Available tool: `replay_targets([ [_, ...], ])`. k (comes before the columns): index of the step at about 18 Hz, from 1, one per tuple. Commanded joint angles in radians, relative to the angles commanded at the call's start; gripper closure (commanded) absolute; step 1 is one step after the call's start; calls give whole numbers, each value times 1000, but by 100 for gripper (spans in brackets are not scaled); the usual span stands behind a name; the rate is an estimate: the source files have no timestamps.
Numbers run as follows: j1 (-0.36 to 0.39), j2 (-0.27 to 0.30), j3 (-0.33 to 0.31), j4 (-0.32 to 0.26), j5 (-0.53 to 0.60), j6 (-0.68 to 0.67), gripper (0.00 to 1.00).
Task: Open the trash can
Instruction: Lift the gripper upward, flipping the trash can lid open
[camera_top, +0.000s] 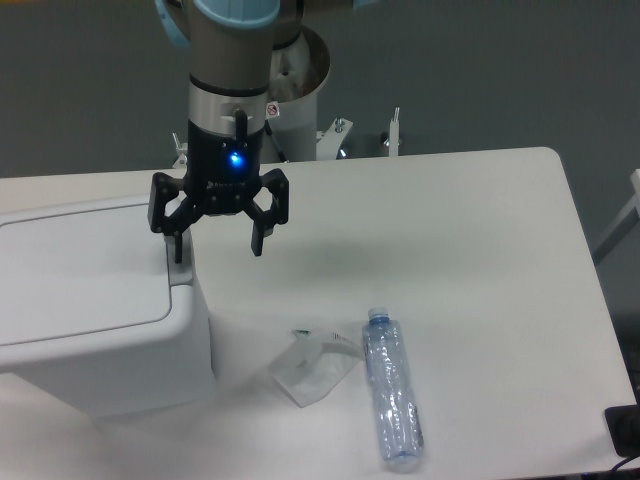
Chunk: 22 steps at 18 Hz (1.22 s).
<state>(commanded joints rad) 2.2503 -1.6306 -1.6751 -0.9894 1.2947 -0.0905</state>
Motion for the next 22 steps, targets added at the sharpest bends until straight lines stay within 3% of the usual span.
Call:
replay_targets([
  [10, 2, -3, 1, 0, 0, -2, 0],
  [13, 26, 2, 46, 14, -15, -5, 0],
  [16, 115, 12, 115, 14, -15, 11, 0],
  [19, 207, 5, 135, 18, 1, 86, 0],
  [21, 309, 2, 129, 20, 3, 190, 0],
  [22, 354, -1, 126, 17, 5, 315, 0],
])
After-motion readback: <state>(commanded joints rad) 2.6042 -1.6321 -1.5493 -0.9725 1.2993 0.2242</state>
